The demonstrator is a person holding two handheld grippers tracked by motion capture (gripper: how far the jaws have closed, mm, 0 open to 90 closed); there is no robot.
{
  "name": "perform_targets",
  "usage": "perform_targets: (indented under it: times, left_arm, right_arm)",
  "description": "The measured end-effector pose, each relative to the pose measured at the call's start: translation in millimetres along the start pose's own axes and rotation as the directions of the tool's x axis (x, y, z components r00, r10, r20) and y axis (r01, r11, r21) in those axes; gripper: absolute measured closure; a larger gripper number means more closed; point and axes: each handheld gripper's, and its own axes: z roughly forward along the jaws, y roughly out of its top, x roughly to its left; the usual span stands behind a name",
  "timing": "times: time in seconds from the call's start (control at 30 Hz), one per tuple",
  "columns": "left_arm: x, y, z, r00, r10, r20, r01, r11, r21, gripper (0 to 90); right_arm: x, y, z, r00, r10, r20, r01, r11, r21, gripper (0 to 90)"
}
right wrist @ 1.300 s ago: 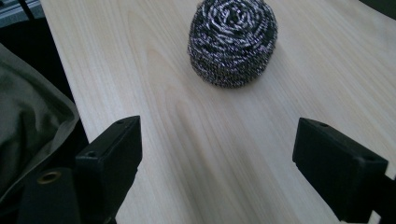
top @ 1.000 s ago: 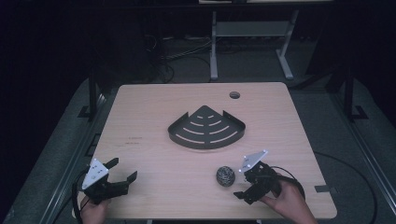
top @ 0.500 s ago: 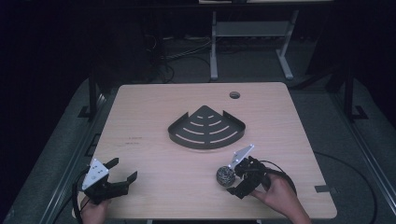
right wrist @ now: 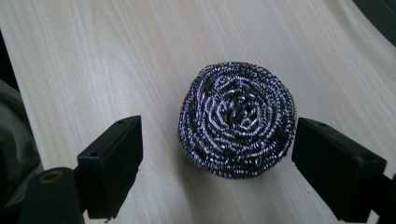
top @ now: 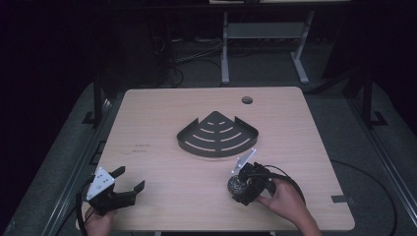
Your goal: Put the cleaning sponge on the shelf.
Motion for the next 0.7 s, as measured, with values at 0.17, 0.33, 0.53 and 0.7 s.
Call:
perform_targets:
  times: [0.17,0.33,0.53,0.7]
  left_arm:
    - [-0.2,-0.1,0.0,1.0,-0.001,0.002,0.001,1.0,-0.001,13.2]
    - [-0.6,0.0,0.5,1.0,0.0,0.005,0.0,1.0,0.002,13.2]
    - [0.0,-0.4,0.2,1.0,-0.008,0.004,0.008,1.0,-0.001,13.2]
    - [0.5,-0.2,-0.5,1.0,-0.006,0.003,0.006,1.0,-0.002,13.2]
  right_arm:
    - [-1.7,3.2,4.6,1.0,0.001,-0.003,-0.001,1.0,0.007,16.5]
    - [-5.6,3.8,9.4,1.0,0.009,0.002,-0.009,1.0,0.03,18.3]
    - [-8.4,4.6,12.5,0.9999,0.016,0.001,-0.016,0.999,0.038,22.3]
    - [-8.3,5.4,14.5,0.9999,0.015,0.0,-0.014,0.999,0.05,24.8]
